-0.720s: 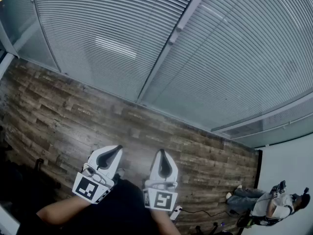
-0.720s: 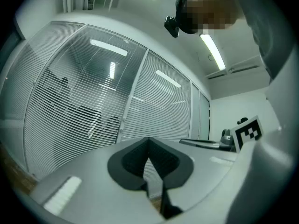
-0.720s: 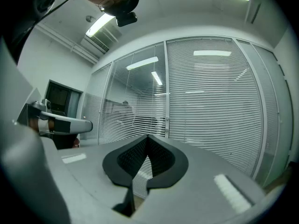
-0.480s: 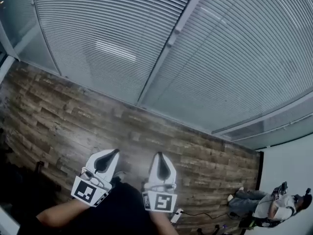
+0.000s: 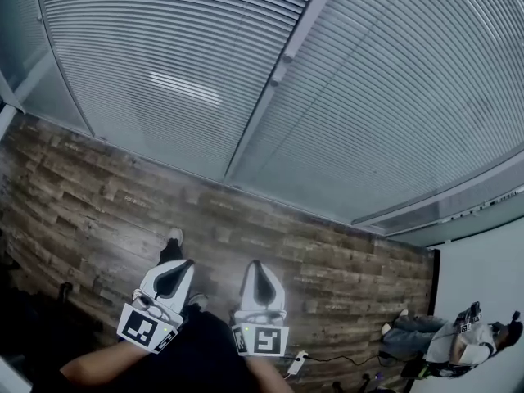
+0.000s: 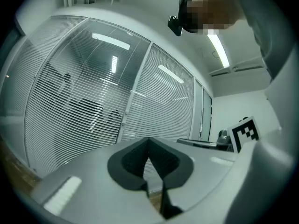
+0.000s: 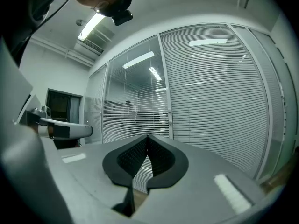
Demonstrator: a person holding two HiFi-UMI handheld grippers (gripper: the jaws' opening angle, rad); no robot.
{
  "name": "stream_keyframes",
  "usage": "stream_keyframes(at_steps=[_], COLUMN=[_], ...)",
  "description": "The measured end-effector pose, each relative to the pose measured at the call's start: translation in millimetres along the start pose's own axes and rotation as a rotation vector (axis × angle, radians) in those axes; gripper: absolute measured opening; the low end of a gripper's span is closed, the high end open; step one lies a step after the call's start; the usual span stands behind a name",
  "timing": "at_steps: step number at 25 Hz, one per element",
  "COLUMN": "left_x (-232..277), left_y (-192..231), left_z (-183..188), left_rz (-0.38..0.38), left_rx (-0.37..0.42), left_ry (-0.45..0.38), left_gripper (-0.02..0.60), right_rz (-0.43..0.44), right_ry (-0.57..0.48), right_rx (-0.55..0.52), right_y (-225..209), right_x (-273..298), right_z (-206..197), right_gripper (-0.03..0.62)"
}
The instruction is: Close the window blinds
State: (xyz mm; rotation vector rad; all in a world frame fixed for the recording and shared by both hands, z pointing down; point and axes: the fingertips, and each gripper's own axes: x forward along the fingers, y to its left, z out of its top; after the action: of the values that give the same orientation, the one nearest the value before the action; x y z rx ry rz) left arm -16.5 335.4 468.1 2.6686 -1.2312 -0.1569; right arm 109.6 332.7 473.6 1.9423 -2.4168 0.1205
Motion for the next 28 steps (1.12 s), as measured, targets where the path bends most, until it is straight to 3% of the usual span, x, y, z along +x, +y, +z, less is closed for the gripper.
stream_keyframes(at_steps=[13,21,28], left_x=[98,131,163], left_y=[46,82,116], left_z=[12,21,43], left_rz=[-0.109,-0.112,-0.149], left_rx=[-0.019,-0.032,-0.028], left_ry=[0.017,0.065,0.041], left_gripper=[0.0,0.0,0.0], right_rz=[-0.087,-0.119,-0.204], right_ry=[-0.014,0.006,0.056], right_rx=[-0.065,-0.04,-0.046], right_y=[-34,-43,-58], right_x=[89,138,182], right_z=[29,34,38], right_gripper=[0.002,0.002,0.002])
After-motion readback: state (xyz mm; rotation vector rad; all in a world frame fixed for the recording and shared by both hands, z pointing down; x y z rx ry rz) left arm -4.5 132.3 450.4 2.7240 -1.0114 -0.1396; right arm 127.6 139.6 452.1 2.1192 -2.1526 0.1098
